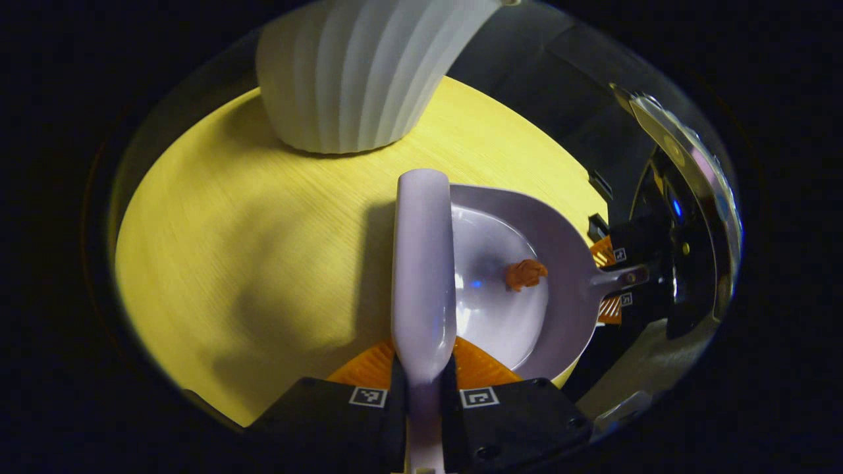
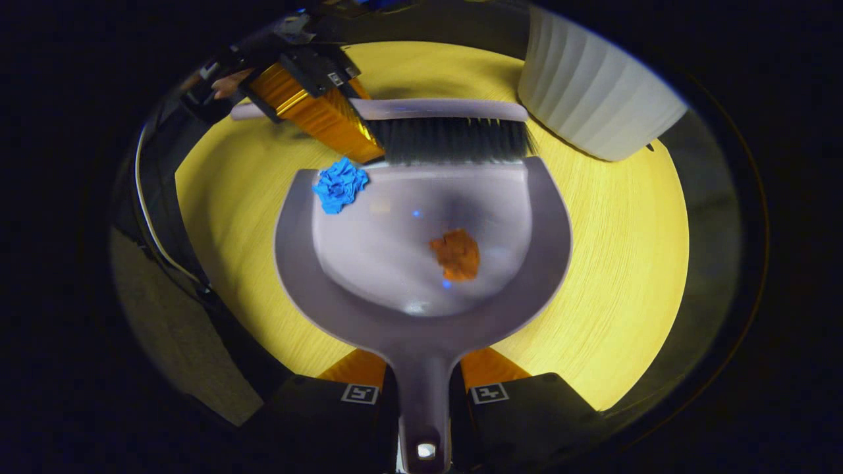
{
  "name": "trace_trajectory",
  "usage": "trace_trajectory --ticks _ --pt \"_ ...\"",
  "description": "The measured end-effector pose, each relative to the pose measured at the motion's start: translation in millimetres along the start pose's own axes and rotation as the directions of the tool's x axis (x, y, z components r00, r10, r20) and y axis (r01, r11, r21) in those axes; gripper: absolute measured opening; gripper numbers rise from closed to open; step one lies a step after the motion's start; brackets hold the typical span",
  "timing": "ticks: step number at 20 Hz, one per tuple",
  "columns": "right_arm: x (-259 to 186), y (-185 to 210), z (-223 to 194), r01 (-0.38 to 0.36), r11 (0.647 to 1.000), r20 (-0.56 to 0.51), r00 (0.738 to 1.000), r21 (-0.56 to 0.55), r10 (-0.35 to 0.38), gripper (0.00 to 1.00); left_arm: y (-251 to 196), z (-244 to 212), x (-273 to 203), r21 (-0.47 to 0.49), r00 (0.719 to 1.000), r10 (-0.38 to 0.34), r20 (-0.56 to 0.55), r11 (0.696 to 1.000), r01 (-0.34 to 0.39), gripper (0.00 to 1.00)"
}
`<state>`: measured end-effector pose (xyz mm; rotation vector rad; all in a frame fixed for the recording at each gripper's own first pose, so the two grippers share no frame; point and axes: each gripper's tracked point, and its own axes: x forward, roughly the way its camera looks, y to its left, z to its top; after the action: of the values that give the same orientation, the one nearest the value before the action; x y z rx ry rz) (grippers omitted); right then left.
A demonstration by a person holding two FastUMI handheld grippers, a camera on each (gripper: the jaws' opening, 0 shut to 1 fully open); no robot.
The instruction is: Pick up the small broom and dustpan from the desktop, sweep the trash into the dustpan with the broom, and then empty the trash into the garbage bin.
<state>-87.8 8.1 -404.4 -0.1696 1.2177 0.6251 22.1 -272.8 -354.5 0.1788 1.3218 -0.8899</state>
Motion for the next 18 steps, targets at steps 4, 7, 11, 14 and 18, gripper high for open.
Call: trace_trajectory --ticks 4,7,11,14,18 --pt "-17.0 11.5 -13.7 0.024 0.996 0.040 0.999 0.081 -0.028 0.36 4.5 0.2 -36.9 -0.095 0.992 0.054 0.114 0.995 -0.043 0.24" --pt "-17.8 15.9 -15.9 0.037 0.991 0.047 0.998 0.130 -0.044 0.36 16.4 0.2 -74.6 -0.155 0.973 0.111 0.204 0.985 -0.080 0.26" --pt "-40.2 18.9 -16.4 0.052 0.977 0.079 0.994 0.205 -0.070 0.36 35.9 -21.8 -93.7 -0.219 0.934 0.250 0.255 0.956 -0.196 0.26" --pt "-62.5 11.7 -16.4 0.094 0.965 0.081 0.990 0.243 -0.117 0.32 45.4 -46.0 -106.8 -0.273 0.923 0.276 0.267 0.940 -0.203 0.24" --pt "-106.7 7.2 -17.2 0.128 0.934 0.086 0.982 0.334 -0.166 0.35 54.3 -74.4 -113.6 -0.338 0.916 0.290 0.278 0.922 -0.189 0.26"
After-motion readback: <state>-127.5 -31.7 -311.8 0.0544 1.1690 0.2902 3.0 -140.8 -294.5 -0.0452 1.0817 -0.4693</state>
